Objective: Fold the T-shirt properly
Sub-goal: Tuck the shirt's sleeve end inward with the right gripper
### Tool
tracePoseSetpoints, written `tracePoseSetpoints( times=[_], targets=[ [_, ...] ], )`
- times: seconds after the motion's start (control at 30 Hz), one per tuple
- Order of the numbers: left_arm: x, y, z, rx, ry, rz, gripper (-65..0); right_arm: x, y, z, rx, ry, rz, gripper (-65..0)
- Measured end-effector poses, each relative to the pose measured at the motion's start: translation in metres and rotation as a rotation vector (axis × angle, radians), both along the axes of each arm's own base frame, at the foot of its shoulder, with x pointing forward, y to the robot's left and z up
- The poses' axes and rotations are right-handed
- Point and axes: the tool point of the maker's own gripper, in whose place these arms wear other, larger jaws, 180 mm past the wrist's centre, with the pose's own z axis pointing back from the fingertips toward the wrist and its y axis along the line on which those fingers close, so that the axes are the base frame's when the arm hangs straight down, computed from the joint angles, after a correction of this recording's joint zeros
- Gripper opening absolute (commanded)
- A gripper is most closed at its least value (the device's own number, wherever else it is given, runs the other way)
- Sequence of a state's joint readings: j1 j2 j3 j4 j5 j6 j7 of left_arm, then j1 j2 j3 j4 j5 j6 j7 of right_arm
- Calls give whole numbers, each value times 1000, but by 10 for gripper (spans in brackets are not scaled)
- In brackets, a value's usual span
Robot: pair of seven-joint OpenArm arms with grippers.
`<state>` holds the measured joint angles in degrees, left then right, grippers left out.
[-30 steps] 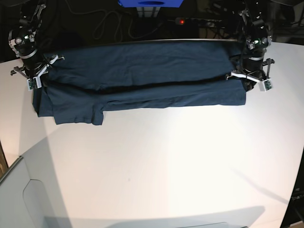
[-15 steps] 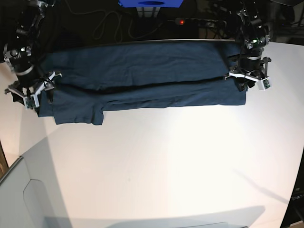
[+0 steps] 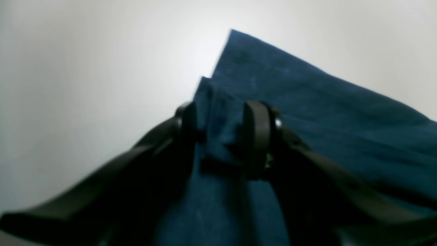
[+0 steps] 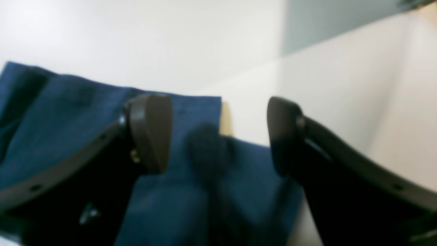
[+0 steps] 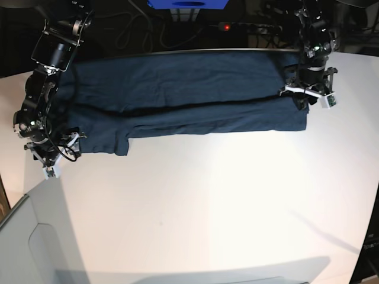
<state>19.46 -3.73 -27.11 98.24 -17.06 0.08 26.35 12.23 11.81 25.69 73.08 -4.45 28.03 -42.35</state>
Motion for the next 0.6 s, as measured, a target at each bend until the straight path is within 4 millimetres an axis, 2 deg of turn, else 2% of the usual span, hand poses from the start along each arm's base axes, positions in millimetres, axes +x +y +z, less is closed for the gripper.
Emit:
tracePoseSetpoints(
  times=[0.1,0.2,0.23,0.37,0.4,0.5,0.6],
  targets=[
    [1,-1,0,-2,-2,-1,-430,-2,3,-19,38,55,-10,-247],
    [1,-1,0,-2,-2,-2,-430,-3,4,-22,45,62,-12,-318],
    [1,-1,0,-2,-2,-2,-430,-3,4,-23,46,62,-12,-358],
    [1,-1,0,-2,-2,-2,-430,-3,7,-23,56,56,-10,-606],
    [1,-1,0,-2,-3,-2,-430,-3,7,-23,58,55,-11,-650],
    [1,-1,0,-4,-2,-1,-430,-6,5,-19,36,51,-9,-646],
    [1,-1,0,-5,-4,-1,-430,-16,0,-1,-28,6,5,-650]
  ],
)
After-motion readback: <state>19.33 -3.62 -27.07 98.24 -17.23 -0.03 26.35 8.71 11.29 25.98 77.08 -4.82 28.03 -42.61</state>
